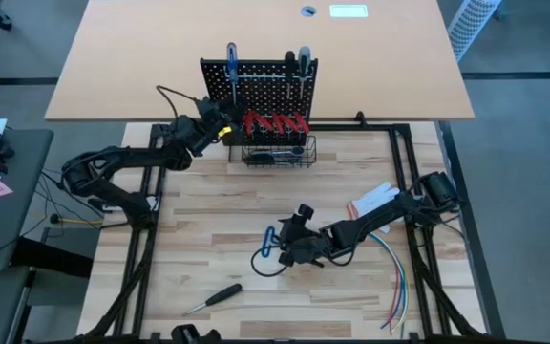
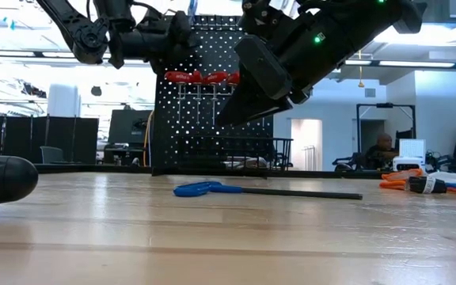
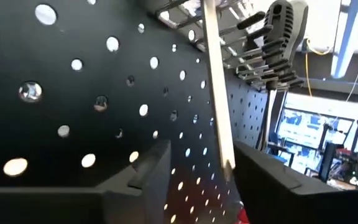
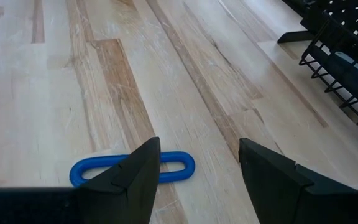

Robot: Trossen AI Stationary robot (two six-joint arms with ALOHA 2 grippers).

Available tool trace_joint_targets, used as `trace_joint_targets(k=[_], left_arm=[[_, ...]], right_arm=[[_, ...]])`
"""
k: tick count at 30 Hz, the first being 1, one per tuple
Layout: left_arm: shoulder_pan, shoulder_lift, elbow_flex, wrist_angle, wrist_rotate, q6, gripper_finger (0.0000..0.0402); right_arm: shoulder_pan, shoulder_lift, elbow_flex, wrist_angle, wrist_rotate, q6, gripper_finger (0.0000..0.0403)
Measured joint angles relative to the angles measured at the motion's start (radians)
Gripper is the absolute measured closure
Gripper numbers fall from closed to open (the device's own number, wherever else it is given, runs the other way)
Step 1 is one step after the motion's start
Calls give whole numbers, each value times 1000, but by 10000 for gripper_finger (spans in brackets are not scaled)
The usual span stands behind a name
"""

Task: Hang tools onto peg board
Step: Hang the transparent screwdriver on the pegboard

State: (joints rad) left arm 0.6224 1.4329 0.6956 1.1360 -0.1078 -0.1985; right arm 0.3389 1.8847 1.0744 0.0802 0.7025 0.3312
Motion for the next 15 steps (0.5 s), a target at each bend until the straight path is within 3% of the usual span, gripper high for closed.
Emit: trace_joint_targets(k=[5, 15], left_arm=[[2, -84, 0, -151, -3, 57, 209], [1, -381, 1, -610, -3, 231, 206]], right_arm=[[0, 0, 0, -9, 0, 0, 184], [1, 0, 0, -16, 0, 1, 184]])
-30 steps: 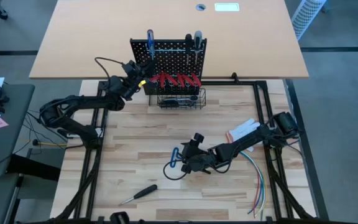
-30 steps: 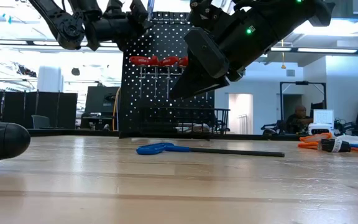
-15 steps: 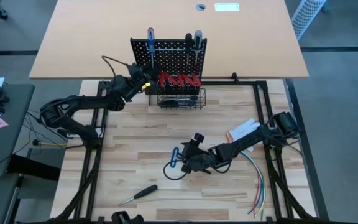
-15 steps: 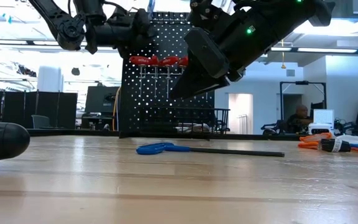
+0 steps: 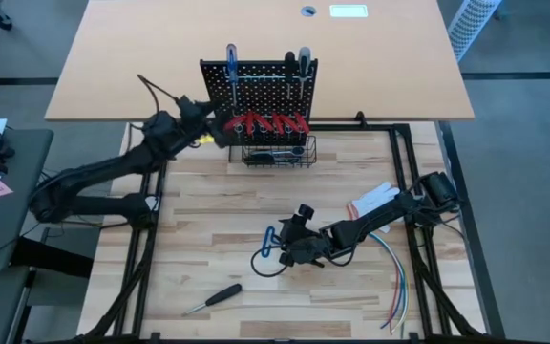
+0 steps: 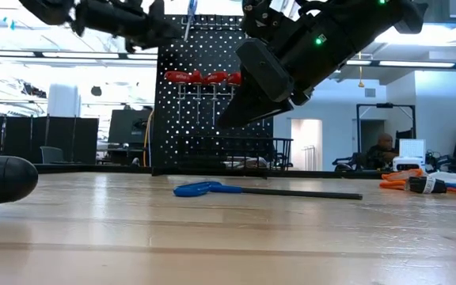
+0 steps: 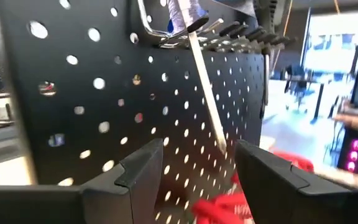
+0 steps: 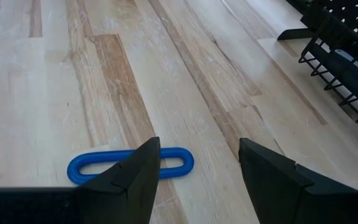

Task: Hang tools onto peg board
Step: Hang the transparent screwdriver on the pegboard

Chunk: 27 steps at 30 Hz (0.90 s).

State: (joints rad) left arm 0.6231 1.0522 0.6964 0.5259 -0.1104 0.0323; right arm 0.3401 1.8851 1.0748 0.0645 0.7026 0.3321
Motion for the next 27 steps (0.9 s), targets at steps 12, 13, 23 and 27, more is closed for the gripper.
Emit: trace_joint_targets(k=[12, 13, 23, 27], left_arm=[[-1, -69, 53, -175, 193, 66, 312], [0, -47, 71, -174, 208, 84, 334], [20, 146, 208, -174, 79, 153, 397], [48, 187, 216, -171, 80, 155, 399]], right_arm=[[-19, 0, 0, 7, 0, 8, 184], [-23, 0, 0, 7, 0, 10, 184], [-4, 0, 0, 10, 0, 16, 184], [8, 0, 0, 7, -1, 16, 184]])
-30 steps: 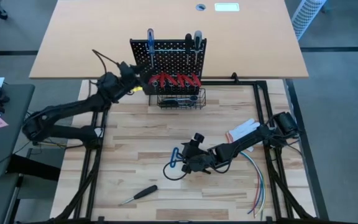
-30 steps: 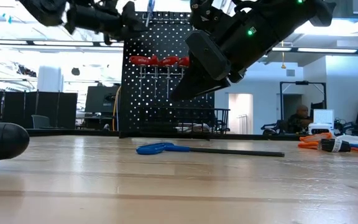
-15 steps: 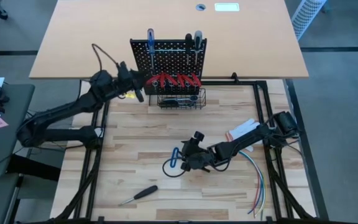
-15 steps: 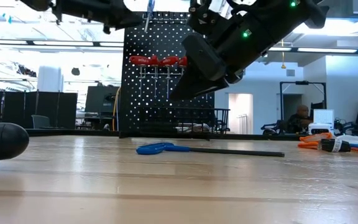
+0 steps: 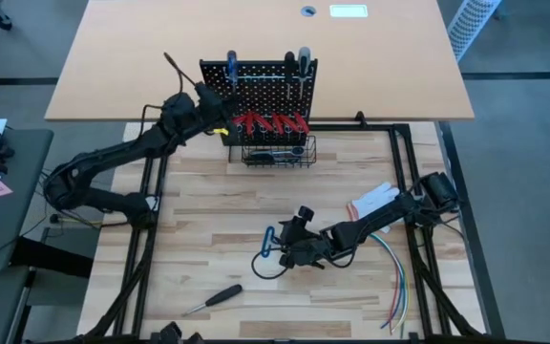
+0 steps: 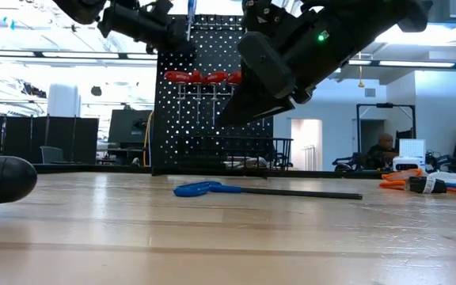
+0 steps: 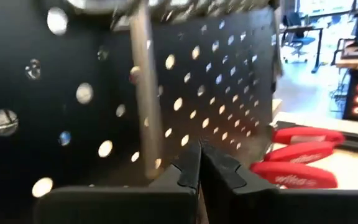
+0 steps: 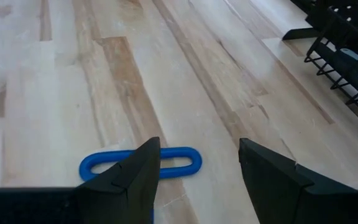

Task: Hang tools onto peg board
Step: Hang the transparent screwdriver on the pegboard, then hang the black screwdriver on the pegboard

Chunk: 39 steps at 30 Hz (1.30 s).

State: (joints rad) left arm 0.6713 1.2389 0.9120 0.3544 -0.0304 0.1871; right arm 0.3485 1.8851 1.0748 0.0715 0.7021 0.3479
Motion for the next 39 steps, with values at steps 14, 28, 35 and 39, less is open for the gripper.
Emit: trace_joint_targets(k=[14, 28, 35, 39], left_arm=[[-42, -103, 2, -250, 25, 71, 401], [-723, -385, -234, -637, -350, 43, 401], [-1163, -282, -286, -727, -408, -261, 400], [-1259, -207, -260, -724, -224, -451, 376]], right_arm=[[-2, 0, 0, -4, -1, 2, 184], [-2, 0, 0, -2, -5, 2, 184], [-2, 0, 0, 27, -8, 1, 184], [-4, 0, 0, 27, -8, -1, 184]])
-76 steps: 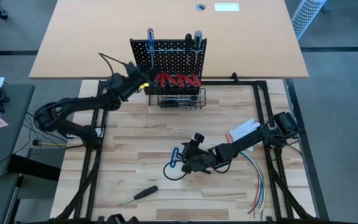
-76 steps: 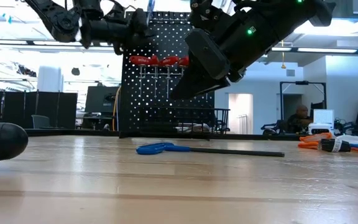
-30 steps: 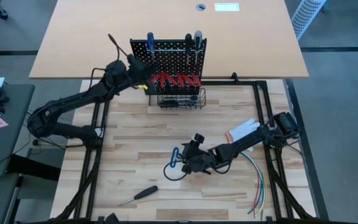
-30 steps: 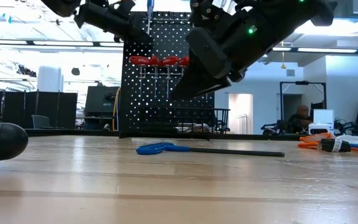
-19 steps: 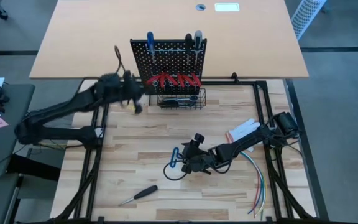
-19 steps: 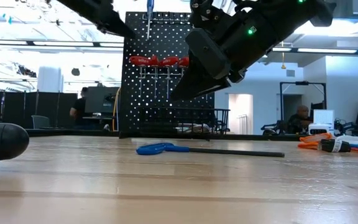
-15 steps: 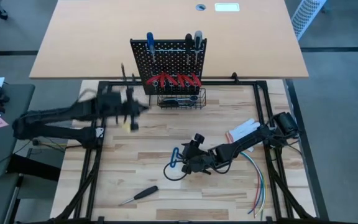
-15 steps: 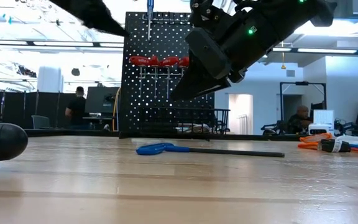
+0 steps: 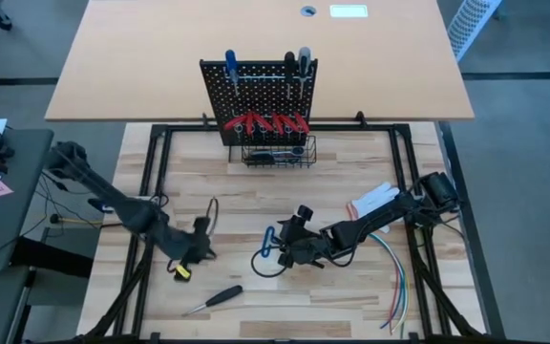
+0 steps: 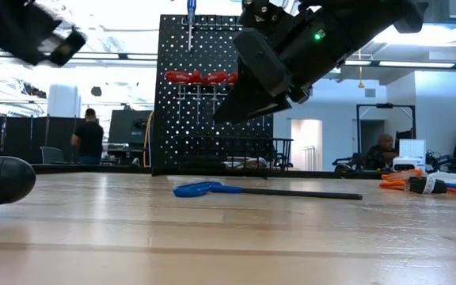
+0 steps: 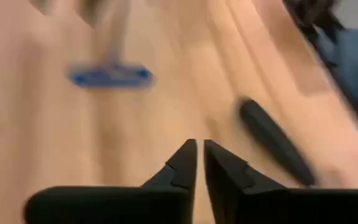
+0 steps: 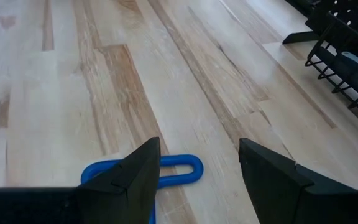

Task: Hang tools onto peg board
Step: Hang the black screwdriver on the pegboard

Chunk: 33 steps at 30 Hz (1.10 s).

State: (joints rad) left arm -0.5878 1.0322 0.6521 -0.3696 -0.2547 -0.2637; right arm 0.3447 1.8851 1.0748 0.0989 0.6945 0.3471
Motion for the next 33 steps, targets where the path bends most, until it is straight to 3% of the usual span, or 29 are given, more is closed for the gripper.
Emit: trace_joint_targets(k=[7, 11, 15, 22, 27, 33], left_arm=[[-105, 175, 9, -91, 282, -401, 264], [-191, 299, 8, -80, 328, -551, 216], [-234, 418, 14, -27, 317, -619, 205], [-292, 526, 137, -136, 218, -499, 223], [-345, 518, 234, -153, 33, -466, 231], [-407, 537, 244, -90, -143, -436, 231]], right_arm=[[-11, 0, 0, 36, 0, -62, 184], [-31, 0, 0, 68, -16, -84, 184], [-47, 0, 0, 70, -50, -86, 184], [-39, 0, 0, 75, -88, -63, 184], [-26, 0, 0, 75, -95, -22, 184], [-2, 0, 0, 104, -95, -15, 184]])
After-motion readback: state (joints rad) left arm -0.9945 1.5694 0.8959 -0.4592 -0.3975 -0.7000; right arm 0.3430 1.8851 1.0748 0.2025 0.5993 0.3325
